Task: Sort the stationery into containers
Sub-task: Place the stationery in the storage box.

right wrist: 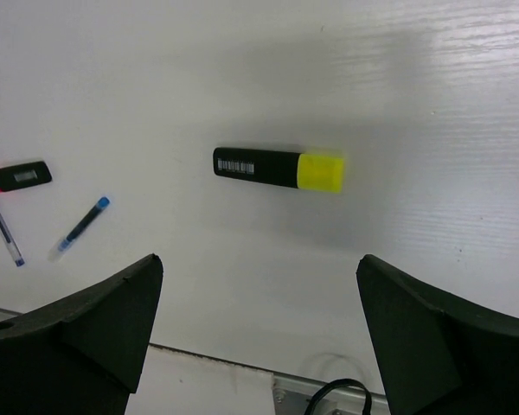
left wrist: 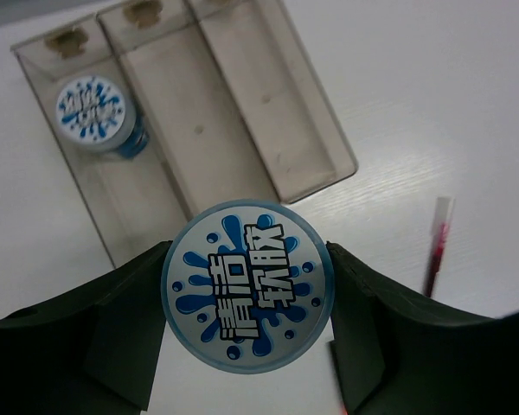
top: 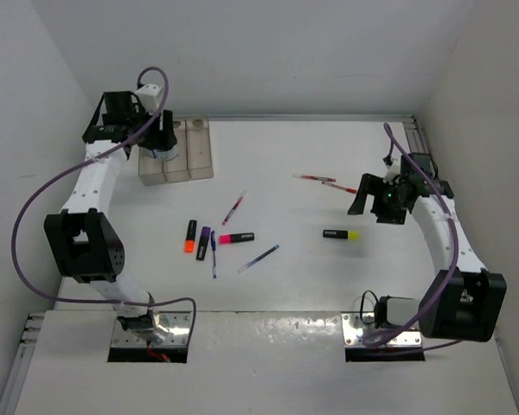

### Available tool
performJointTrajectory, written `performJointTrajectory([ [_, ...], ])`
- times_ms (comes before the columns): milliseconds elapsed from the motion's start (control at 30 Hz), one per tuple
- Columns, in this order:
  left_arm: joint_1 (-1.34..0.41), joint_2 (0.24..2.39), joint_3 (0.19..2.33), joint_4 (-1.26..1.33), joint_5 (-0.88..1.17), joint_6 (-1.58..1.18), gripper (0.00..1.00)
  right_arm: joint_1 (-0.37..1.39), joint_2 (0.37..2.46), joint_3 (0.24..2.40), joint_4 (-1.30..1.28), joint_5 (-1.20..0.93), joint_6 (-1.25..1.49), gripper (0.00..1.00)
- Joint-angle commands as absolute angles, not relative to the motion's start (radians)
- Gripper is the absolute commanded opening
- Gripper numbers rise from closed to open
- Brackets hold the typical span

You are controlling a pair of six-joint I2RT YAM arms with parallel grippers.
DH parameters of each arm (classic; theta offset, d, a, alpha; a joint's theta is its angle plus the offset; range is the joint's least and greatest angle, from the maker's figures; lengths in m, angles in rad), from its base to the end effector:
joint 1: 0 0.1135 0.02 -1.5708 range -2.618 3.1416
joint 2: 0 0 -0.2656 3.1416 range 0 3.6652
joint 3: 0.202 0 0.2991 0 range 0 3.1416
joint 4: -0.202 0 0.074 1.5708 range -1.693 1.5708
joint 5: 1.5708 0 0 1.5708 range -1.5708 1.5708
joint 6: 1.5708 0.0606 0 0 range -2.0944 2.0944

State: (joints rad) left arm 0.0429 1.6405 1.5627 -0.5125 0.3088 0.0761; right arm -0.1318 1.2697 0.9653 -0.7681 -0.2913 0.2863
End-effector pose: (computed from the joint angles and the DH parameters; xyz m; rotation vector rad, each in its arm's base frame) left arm 0.4451 0.0007 0.3422 0.2127 2.1306 -0.2638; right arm 0.3015 -0.0224 0.2206 0.4506 2.5978 0.4371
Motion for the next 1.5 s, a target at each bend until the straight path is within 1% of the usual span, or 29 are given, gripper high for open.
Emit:
performJointTrajectory([
  [0, 0.122, 1.664, 1.552, -0.557, 0.347, 0.126, 0.16, -0.085, 1.289, 0.993, -0.704, -0.239, 0.33, 0.92],
  [200, 0.221, 1.762, 1.571, -0.532, 0.357, 0.143, 0.15, -0.045, 1.301, 0.977, -0.692, -0.21, 0.334, 0.92],
  [367, 0.265, 1.859, 1.609, -0.515, 0.379, 0.135, 0.14, -0.041, 1.304, 0.976, -0.695, -0.206, 0.331, 0.93],
  [567, 0.265, 1.916, 1.64, -0.428, 0.368, 0.129, 0.14, -0.034, 1.322, 0.985, -0.698, -0.201, 0.334, 0.93],
  [800, 0.259, 1.985, 1.718, -0.417, 0.357, 0.123, 0.14, -0.023, 1.336, 0.989, -0.701, -0.19, 0.336, 0.93],
  [1000, 0.258, 2.002, 1.666, -0.333, 0.344, 0.123, 0.15, -0.018, 1.348, 0.996, -0.701, -0.187, 0.336, 0.93],
  [1133, 0.256, 1.999, 1.618, -0.287, 0.368, 0.121, 0.26, -0.017, 1.351, 0.996, -0.698, -0.19, 0.33, 0.93],
  [1200, 0.255, 1.993, 1.589, -0.269, 0.379, 0.118, 0.34, -0.017, 1.353, 0.993, -0.696, -0.195, 0.328, 0.93],
  [1233, 0.255, 1.991, 1.583, -0.252, 0.391, 0.115, 0.36, -0.015, 1.353, 0.992, -0.695, -0.199, 0.33, 0.93],
  [1267, 0.255, 1.993, 1.577, -0.245, 0.399, 0.115, 0.4, -0.015, 1.353, 0.989, -0.692, -0.199, 0.328, 0.93],
  [1333, 0.252, 1.996, 1.568, -0.241, 0.403, 0.115, 0.44, -0.012, 1.35, 0.989, -0.695, -0.207, 0.327, 0.93],
  [1367, 0.249, 2.0, 1.569, -0.242, 0.403, 0.118, 0.51, -0.012, 1.348, 0.991, -0.692, -0.21, 0.327, 0.93],
  [1433, 0.25, 2.005, 1.574, -0.253, 0.407, 0.118, 0.59, -0.012, 1.345, 0.991, -0.695, -0.216, 0.321, 0.94],
  [1467, 0.25, 1.999, 1.574, -0.255, 0.41, 0.118, 0.65, -0.011, 1.342, 0.992, -0.695, -0.216, 0.318, 0.94],
])
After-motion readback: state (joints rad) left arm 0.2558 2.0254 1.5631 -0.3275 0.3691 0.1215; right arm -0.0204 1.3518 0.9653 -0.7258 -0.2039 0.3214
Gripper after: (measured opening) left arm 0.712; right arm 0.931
